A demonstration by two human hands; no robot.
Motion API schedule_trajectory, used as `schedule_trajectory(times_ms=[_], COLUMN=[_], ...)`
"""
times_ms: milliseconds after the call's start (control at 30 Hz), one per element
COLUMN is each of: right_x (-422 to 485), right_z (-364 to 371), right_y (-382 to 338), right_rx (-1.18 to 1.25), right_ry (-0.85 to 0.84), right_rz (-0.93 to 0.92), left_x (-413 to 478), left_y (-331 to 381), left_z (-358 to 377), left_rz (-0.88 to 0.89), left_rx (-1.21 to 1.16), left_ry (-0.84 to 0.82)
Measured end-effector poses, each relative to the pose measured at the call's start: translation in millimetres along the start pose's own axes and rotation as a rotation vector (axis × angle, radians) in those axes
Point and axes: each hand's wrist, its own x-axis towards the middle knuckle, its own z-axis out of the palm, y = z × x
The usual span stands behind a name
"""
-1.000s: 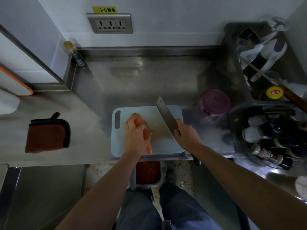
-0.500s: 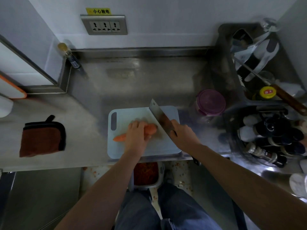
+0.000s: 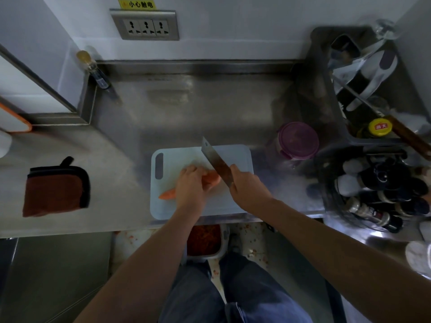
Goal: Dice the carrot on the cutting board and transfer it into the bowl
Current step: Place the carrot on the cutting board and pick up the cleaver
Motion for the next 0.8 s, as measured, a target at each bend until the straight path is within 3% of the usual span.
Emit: schedule_trajectory(times_ms=[300, 800], right_x=[9, 2], right_z=[11, 33], right_y=[2, 6], right_rx=[0.012, 0.03], right_ry=[-0.056, 0.027], right_rz=[0.035, 0.039], left_x=[2, -7], left_y=[3, -6], left_z=[-4, -1], left_rz=[-0.028, 0.065], left_rx=[0.007, 0.117], left_ry=[-0.049, -0.11])
